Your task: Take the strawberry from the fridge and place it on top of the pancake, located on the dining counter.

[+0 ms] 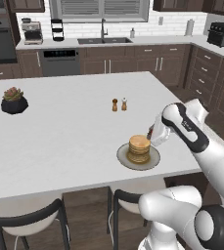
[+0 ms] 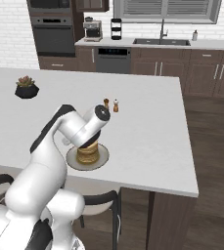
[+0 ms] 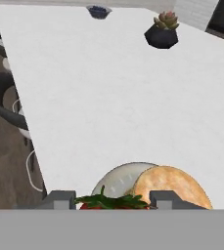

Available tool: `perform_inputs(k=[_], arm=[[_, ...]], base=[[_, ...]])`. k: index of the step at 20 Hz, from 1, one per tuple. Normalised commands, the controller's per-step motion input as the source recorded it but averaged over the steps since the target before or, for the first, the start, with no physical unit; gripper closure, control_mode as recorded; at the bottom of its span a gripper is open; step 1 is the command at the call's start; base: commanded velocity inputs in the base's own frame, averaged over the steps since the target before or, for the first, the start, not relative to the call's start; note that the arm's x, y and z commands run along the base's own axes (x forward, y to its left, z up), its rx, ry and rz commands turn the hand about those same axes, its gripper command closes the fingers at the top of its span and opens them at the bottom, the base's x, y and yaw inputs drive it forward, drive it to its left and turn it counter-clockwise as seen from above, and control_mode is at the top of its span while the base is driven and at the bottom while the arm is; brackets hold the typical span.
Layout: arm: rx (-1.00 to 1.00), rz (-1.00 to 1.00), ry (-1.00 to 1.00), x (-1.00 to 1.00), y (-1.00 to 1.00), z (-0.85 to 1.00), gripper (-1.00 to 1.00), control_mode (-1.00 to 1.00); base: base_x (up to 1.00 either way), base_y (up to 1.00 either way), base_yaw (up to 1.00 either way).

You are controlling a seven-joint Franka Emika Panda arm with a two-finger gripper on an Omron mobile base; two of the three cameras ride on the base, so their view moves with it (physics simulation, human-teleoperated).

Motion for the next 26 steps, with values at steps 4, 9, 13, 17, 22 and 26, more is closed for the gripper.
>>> perform_inputs(k=[4,9,13,17,22,26], arm=[[0.00,-0.06,0.00,0.12,0.00,-0.20,1.00,-1.00],[0.00,-0.02,0.00,0.04,0.00,-0.30,1.00,-1.00],[0.00,0.00,0.00,0.18,0.00,-0.24,1.00,-1.00],[0.00,0.00,0.00,0.24,0.00,-0.05,1.00,-1.00],[0.00,0.00,0.01,0.24,0.00,0.02,1.00,-1.00],[0.00,0.00,0.04,0.23,0.00,0.00,1.00,-1.00]], base=[[0.00,0.00,0.00],[0.00,0.00,0.00],[0.00,0.00,0.00],[0.00,0.00,0.00],[0.00,0.00,0.00],[0.00,0.00,0.00]])
